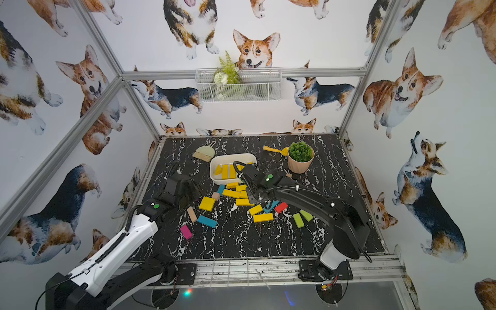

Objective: Pick out the yellow building blocks
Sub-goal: Pick up the building block from the center of the board, then place the building block in the storage box.

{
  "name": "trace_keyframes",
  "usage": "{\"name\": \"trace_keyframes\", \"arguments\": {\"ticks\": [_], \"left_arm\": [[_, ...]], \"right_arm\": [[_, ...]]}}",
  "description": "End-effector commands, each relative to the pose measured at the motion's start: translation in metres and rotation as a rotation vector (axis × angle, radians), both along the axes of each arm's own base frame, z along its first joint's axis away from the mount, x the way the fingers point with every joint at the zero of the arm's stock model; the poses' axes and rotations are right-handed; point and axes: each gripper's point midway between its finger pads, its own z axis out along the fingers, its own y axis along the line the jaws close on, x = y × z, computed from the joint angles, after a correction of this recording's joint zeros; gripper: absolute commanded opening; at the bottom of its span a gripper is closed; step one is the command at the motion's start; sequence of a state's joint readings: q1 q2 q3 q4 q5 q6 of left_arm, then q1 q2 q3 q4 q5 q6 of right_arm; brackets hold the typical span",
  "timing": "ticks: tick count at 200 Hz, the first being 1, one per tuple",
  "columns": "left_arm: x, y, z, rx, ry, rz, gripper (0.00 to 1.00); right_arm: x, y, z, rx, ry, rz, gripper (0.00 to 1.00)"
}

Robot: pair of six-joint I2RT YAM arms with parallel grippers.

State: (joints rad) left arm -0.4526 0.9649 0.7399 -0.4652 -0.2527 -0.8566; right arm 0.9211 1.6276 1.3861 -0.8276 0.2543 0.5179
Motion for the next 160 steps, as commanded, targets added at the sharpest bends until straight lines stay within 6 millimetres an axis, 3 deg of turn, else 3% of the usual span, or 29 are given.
{"name": "trace_keyframes", "arguments": {"ticks": [1,41,95,142,160], "left_arm": [[-0.009,0.003,-0.003,-0.017,0.010,0.005,0.62],[-0.017,0.007,-0.003,-0.003,-0.002,-0.012,0.62],[-0.025,0.006,-0.007,-0.015,0.008,-0.034,0.62],[-0.029,0.013,-0.009,0.018,0.028,-0.023,0.62],[-0.030,0.013,-0.010,0.020,0.033,-0.022,0.62]], "right_arm": [[0.037,0.015,0.002,-0.050,-0.020,0.080,0.22],[0.091,0.039,-0.006,-0.025,-0.013,0.072,0.22],[0.150,0.059,-0.043,-0.022,0.016,0.026,0.22],[0.167,0.070,-0.086,-0.025,0.074,0.015,0.23],[0.169,0.070,-0.096,-0.039,0.084,0.013,0.27]]}}
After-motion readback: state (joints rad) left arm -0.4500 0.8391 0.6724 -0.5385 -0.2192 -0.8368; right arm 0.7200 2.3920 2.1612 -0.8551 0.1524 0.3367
